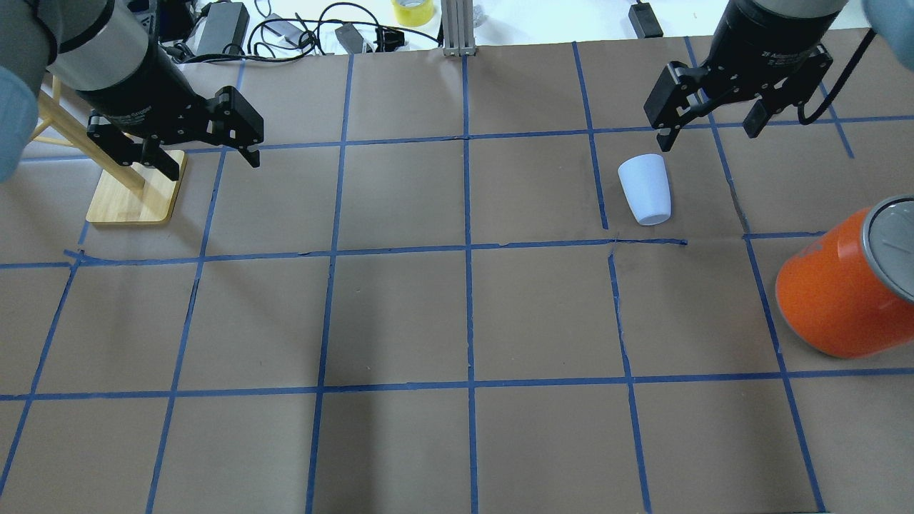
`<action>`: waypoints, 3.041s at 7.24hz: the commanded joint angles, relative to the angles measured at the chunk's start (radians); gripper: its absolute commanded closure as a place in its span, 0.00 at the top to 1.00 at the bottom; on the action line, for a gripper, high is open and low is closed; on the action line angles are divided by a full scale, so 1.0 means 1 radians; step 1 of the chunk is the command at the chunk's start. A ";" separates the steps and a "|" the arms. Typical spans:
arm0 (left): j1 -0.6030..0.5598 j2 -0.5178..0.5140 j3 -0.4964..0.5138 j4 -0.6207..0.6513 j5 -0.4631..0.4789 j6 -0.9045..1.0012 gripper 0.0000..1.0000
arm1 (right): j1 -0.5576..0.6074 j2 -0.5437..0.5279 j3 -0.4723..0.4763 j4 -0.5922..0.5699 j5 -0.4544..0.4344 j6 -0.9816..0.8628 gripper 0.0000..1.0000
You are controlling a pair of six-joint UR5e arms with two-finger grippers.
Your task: Flip cup
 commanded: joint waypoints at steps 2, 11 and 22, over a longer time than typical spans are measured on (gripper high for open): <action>0.003 -0.006 0.000 0.002 0.000 0.000 1.00 | -0.005 0.000 0.001 -0.002 -0.002 0.001 1.00; 0.003 -0.008 0.000 0.001 0.013 -0.009 1.00 | -0.034 0.204 0.004 -0.323 0.001 0.035 1.00; 0.006 0.001 0.000 0.002 0.016 0.000 1.00 | -0.094 0.516 0.206 -0.787 0.015 0.018 1.00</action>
